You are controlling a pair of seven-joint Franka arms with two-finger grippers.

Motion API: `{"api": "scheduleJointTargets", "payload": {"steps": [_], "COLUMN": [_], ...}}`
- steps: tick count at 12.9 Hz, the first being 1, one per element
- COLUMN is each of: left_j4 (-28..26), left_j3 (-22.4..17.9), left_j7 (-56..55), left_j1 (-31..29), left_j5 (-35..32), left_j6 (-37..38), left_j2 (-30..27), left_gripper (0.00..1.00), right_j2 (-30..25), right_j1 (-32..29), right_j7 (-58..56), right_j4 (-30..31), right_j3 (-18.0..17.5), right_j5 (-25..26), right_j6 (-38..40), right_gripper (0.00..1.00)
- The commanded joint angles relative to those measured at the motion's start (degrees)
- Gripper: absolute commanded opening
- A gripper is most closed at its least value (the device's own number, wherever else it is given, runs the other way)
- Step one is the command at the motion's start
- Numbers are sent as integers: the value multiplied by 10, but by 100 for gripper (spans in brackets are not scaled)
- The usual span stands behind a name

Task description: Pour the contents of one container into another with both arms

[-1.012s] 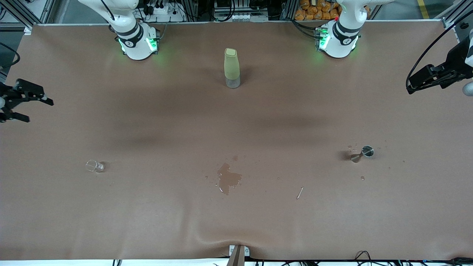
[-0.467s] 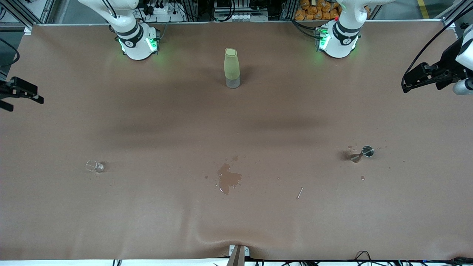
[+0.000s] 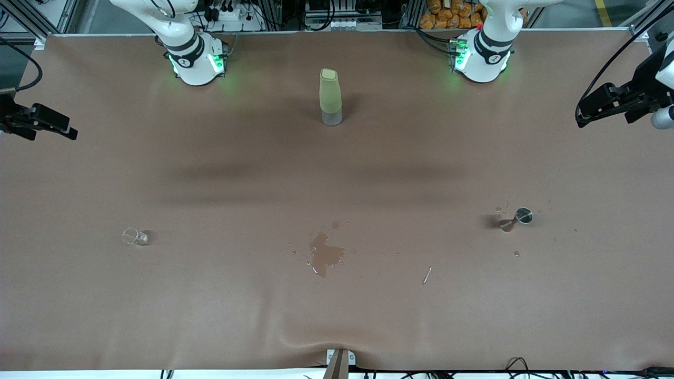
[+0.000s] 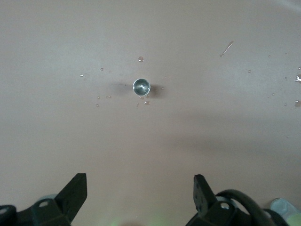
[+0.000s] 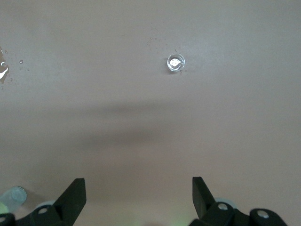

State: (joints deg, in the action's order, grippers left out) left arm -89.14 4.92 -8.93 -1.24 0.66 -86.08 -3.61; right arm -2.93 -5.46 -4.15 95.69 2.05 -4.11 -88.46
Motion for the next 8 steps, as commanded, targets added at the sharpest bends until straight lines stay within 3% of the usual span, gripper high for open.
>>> {"api": "scheduleJointTargets", "payload": {"steps": [1, 8], "left_j4": [9, 9], "left_j3": [-2, -2], "left_j7": [8, 6], "left_j1": [2, 0], "left_j5": [-7, -10], "left_j6": [11, 11], "left_j2": [4, 10], "left_gripper": [100, 100], "right_j2": [-18, -16], "right_j1": [13, 30], "right_j7": [23, 22], "right_j4": [12, -10], "right_j3": [3, 6], "right_j5": [15, 35], "right_j6": [-1, -19], "right_gripper": [100, 100]}}
